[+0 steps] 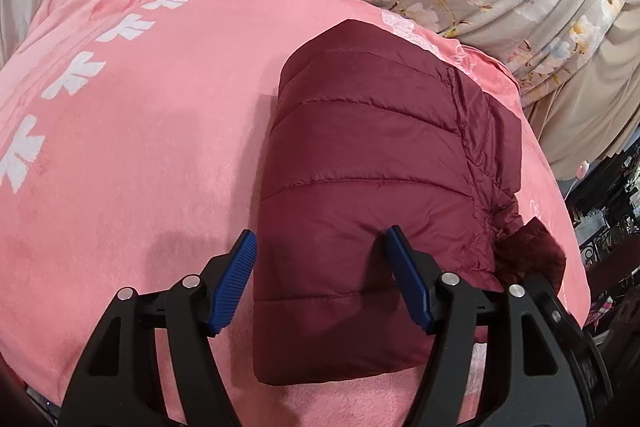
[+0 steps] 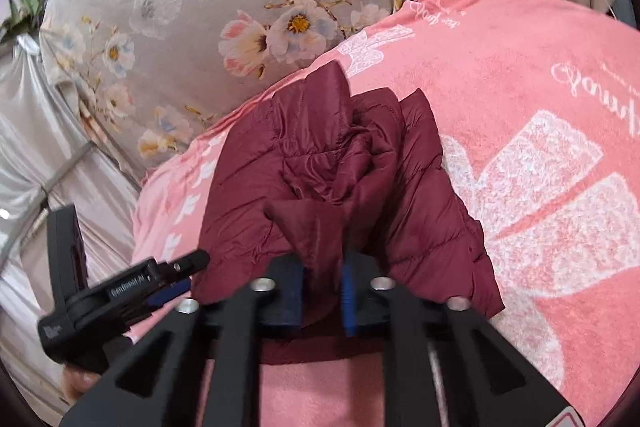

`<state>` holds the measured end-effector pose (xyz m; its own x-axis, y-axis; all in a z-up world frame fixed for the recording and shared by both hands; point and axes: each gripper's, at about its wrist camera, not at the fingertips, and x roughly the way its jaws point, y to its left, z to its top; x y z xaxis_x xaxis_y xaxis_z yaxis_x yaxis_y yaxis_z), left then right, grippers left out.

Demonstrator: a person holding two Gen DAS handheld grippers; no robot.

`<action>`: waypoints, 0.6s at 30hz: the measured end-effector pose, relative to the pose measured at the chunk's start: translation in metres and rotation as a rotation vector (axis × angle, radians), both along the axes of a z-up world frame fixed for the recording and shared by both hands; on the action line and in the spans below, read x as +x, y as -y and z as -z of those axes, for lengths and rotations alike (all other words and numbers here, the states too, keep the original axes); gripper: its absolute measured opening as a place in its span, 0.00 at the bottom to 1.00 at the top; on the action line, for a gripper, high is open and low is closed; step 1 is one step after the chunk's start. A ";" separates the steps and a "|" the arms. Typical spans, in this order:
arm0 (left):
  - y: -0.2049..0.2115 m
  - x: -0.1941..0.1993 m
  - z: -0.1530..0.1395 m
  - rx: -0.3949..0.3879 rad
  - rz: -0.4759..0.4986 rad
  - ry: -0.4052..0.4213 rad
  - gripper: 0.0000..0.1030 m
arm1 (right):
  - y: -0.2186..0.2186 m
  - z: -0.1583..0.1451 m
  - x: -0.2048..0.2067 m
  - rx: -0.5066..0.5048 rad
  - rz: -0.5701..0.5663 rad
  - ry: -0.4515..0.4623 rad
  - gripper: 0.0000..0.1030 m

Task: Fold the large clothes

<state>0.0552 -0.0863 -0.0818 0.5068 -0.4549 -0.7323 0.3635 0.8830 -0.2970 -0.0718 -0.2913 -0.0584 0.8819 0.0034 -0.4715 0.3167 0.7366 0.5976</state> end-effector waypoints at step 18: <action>0.043 -0.003 0.032 0.101 0.087 -0.011 0.61 | 0.018 0.075 -0.004 -0.117 0.094 -0.265 0.07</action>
